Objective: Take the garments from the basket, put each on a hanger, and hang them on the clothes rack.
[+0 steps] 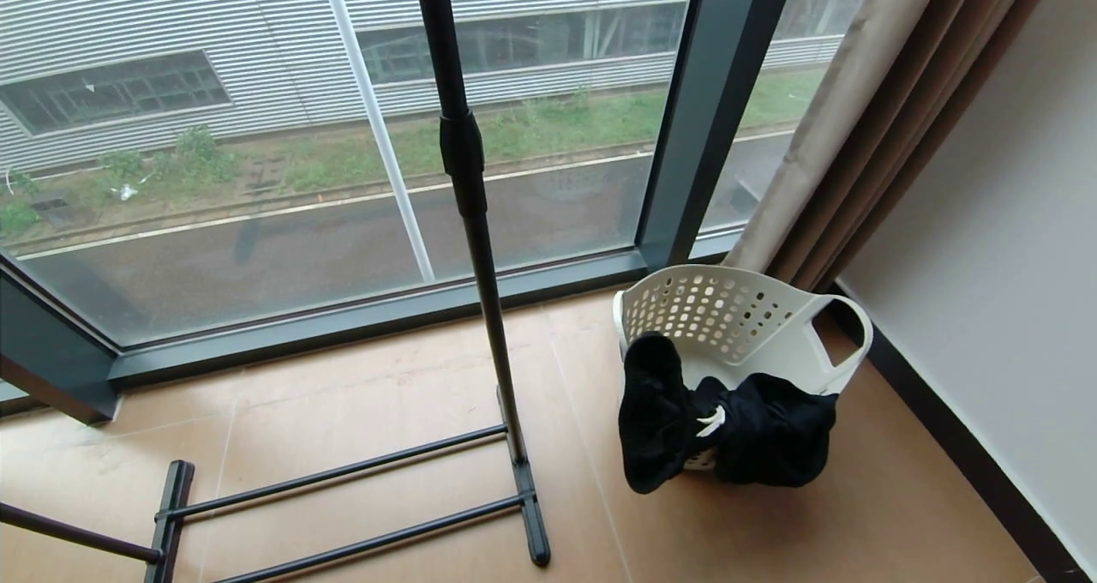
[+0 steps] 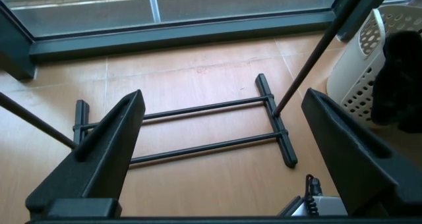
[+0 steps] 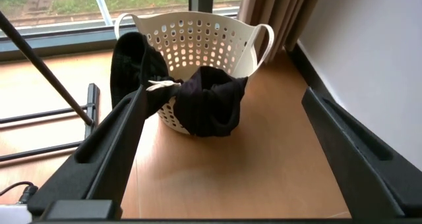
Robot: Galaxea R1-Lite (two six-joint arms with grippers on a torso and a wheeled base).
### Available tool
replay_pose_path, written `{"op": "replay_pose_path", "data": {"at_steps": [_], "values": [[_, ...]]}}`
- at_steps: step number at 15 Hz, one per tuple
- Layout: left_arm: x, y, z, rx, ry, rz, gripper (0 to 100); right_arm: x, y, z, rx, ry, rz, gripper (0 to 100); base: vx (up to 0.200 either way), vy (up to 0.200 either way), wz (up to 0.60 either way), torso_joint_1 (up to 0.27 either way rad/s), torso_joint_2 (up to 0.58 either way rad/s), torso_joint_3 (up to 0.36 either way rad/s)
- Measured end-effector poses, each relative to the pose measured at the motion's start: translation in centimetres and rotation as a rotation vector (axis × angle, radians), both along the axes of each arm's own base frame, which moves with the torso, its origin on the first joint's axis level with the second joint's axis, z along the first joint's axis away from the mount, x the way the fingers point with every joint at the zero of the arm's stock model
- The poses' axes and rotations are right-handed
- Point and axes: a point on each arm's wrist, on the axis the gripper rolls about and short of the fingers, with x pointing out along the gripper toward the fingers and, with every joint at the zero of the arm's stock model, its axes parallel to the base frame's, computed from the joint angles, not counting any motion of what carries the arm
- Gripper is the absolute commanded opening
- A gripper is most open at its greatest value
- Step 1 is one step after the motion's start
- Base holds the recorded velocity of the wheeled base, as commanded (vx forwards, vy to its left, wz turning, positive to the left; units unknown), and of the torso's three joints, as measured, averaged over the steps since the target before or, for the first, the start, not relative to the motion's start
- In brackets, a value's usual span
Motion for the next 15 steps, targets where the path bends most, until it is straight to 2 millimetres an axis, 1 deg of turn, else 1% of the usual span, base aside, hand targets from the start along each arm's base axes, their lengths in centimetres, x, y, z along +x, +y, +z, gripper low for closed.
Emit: {"op": "replay_pose_path", "data": {"at_steps": [15], "values": [[-0.01,-0.01,0.02,0.000,0.000,-0.006,100,0.05,0.00,-0.11,-0.016,0.019,0.000,100,0.000,0.000,0.00,0.003,0.00,-0.197]]}}
